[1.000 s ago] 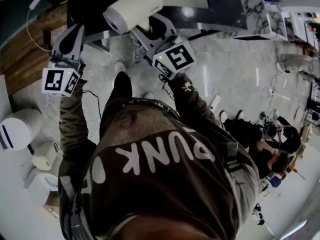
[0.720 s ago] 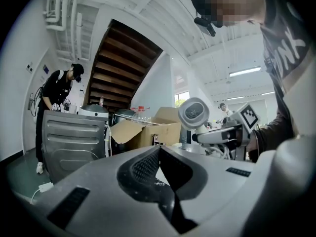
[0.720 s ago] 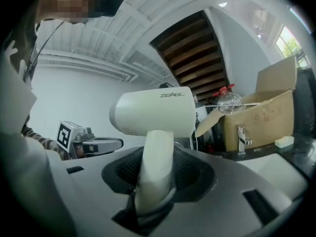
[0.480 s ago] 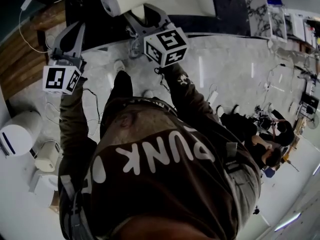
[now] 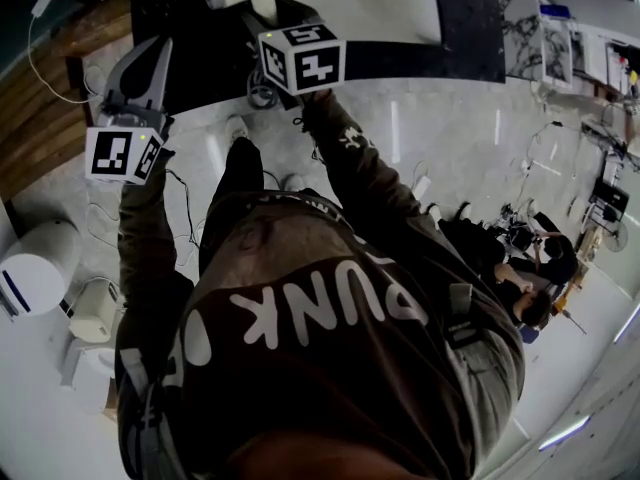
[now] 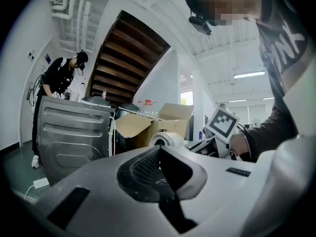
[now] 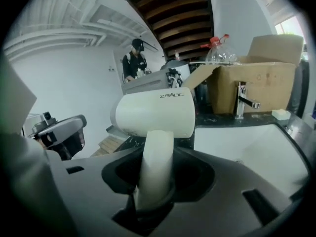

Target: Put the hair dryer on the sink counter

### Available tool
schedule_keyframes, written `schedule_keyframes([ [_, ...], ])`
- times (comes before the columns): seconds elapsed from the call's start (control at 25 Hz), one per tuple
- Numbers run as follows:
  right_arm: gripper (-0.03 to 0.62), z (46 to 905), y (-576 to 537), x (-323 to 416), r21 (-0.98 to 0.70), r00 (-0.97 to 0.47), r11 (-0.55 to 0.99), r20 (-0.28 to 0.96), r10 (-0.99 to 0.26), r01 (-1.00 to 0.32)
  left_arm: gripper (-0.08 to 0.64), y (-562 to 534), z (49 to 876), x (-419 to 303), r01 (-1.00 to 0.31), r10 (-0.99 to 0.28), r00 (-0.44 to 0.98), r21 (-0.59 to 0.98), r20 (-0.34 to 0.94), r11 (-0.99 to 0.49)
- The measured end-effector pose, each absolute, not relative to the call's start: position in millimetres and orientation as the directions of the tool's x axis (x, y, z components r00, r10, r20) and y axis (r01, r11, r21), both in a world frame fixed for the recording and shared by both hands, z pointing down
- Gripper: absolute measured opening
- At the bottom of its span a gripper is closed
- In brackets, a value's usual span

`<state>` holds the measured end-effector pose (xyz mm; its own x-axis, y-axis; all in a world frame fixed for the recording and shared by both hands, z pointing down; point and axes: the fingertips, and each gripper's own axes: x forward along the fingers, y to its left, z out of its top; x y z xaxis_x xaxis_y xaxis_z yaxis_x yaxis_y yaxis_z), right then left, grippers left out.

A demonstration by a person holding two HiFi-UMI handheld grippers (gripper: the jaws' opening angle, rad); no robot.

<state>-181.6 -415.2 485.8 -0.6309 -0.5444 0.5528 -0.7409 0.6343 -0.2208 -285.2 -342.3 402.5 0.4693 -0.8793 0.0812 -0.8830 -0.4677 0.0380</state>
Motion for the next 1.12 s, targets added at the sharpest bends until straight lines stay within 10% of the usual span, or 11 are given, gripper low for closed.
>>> schedule_keyframes([
  [1.12, 0.173, 586.2, -442.4, -207.9, -0.250, -0.447, 0.499, 0.834, -0.324, -0.829, -0.005, -373.7, 410.7, -305.0, -0.868, -0.867, 0.497, 0.033, 0.046, -0.496],
])
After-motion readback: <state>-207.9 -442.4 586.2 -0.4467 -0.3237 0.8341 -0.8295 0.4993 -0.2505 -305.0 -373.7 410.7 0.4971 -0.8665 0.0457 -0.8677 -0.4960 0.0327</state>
